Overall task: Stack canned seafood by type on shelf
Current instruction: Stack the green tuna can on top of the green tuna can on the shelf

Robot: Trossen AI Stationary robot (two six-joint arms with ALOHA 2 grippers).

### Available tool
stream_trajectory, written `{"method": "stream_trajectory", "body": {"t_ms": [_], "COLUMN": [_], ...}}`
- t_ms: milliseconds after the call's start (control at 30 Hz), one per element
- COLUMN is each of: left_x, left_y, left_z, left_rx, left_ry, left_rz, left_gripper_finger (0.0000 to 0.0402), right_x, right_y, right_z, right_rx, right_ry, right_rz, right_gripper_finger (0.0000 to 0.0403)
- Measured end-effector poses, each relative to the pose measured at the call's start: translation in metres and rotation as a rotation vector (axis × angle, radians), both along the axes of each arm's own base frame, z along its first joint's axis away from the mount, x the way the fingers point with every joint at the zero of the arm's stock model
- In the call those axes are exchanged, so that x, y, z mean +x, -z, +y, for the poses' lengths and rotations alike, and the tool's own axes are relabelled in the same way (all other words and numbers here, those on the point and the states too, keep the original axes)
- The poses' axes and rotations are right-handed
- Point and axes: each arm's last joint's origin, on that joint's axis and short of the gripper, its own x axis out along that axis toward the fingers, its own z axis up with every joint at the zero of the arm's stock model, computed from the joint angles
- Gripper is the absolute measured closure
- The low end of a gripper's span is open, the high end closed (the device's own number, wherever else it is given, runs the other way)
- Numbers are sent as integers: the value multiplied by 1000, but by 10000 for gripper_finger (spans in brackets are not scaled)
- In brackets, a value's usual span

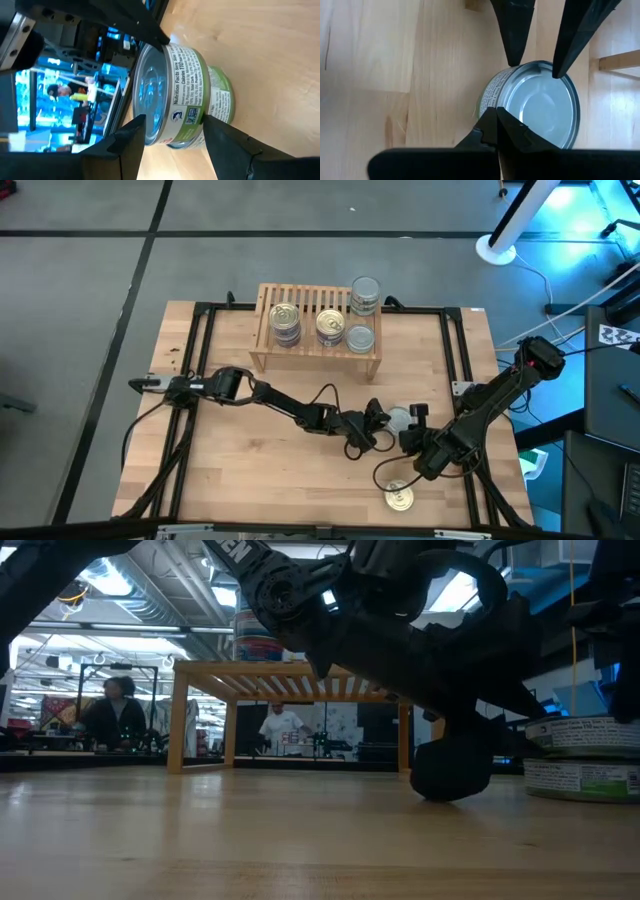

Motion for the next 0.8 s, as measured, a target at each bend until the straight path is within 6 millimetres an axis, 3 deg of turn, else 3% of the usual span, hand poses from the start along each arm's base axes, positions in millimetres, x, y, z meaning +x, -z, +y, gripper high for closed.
{"method": "stream_trajectory", "body": {"t_ms": [800], "left_x": [-1], "left_y": [0], "left_z": [-6], "left_rx": [7], "left_ry": [65], "left_rz": [6], "left_gripper_finger": [208], "right_x": [2], "right_y": [-1], "right_z": [1], "right_rx": [3], "right_ry": [-3], "right_rz": [-34], "right_gripper_finger": [403]}}
